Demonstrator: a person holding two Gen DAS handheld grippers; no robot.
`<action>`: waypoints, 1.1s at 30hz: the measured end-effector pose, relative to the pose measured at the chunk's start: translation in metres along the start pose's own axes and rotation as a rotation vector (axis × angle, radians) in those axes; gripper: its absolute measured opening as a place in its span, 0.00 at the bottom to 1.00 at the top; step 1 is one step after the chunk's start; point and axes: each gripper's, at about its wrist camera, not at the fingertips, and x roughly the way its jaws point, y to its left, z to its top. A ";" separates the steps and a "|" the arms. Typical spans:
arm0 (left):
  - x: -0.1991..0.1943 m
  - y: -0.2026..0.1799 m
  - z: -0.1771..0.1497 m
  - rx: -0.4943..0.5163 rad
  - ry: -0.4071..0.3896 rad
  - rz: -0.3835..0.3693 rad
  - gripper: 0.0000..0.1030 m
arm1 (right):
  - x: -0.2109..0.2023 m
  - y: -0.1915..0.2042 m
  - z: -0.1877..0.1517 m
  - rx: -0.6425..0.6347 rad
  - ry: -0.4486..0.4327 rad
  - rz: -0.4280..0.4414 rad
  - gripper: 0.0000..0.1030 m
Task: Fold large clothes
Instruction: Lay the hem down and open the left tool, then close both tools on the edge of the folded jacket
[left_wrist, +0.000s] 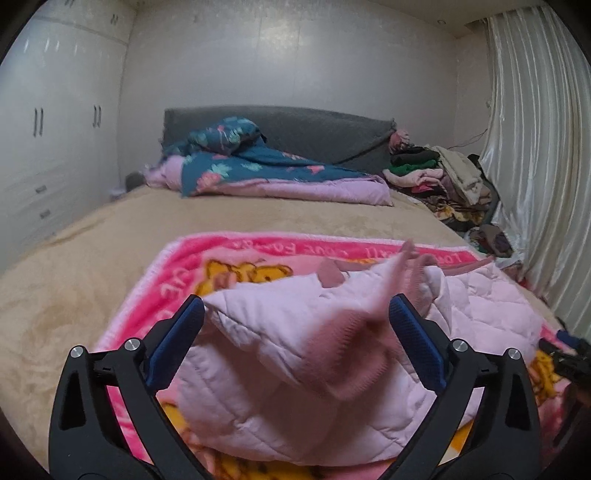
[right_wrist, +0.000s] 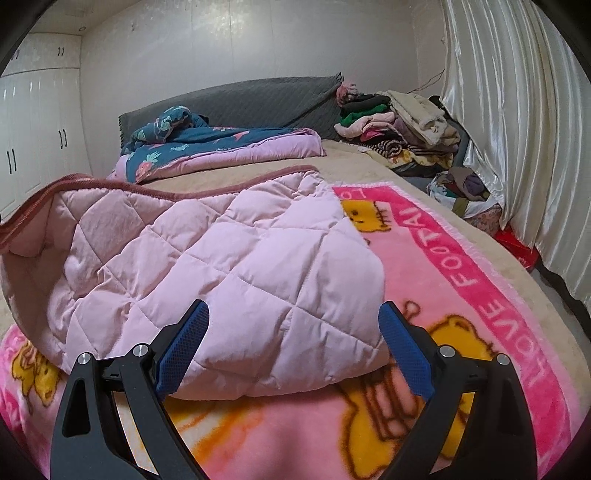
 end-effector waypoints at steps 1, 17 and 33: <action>-0.002 0.001 0.000 0.001 -0.003 0.001 0.91 | -0.002 0.001 0.000 0.001 -0.002 -0.003 0.90; 0.021 0.038 -0.044 -0.037 0.144 0.082 0.91 | -0.011 -0.004 0.005 0.008 -0.010 -0.051 0.90; 0.055 0.067 -0.085 -0.114 0.287 0.023 0.91 | 0.032 -0.030 0.015 -0.010 0.078 -0.050 0.92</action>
